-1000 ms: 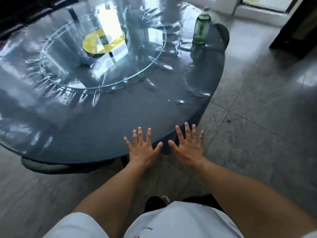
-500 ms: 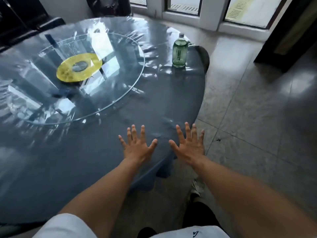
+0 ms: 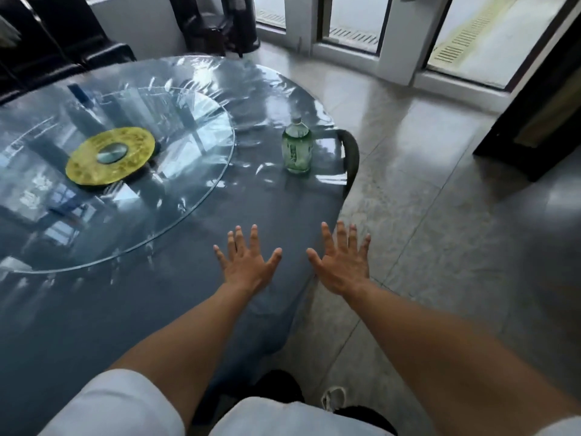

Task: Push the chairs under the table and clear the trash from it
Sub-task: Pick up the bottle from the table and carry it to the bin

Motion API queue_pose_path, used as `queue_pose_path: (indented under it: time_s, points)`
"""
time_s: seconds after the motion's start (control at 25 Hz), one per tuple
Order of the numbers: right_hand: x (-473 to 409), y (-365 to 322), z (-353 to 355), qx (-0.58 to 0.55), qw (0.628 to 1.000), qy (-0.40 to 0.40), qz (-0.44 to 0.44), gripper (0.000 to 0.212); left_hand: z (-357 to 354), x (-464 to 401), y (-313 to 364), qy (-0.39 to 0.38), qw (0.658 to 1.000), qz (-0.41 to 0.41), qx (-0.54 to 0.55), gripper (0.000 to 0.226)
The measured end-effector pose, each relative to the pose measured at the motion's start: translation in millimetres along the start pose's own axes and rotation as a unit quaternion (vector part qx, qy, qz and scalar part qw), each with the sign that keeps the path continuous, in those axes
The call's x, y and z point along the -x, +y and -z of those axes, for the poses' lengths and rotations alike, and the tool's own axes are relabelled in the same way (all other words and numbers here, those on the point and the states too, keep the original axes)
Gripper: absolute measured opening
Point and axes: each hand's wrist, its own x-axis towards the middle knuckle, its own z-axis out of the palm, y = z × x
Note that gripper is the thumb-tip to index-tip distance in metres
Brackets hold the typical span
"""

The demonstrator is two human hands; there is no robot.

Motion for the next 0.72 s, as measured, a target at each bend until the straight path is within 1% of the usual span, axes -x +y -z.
queue_pose_path:
  time_s: [0.2, 0.4, 0.56, 0.72]
  points:
    - [-79, 29, 37, -0.015, 1.000, 0.013, 0.004, 0.078, 11, -70, 49, 0.005, 1.000, -0.004, 0.021, 0.091]
    - [-177, 49, 73, -0.005, 0.999, 0.027, 0.023, 0.078, 22, -168, 84, 0.022, 0.998, 0.014, 0.063, 0.092]
    - [-239, 51, 96, -0.008, 0.999, 0.003, 0.034, 0.080, 28, -230, 95, 0.003, 0.991, 0.009, 0.133, 0.096]
    - [-297, 36, 107, -0.041, 0.998, -0.011, 0.055, 0.082, 38, -277, 99, 0.030, 0.978, 0.027, 0.205, 0.099]
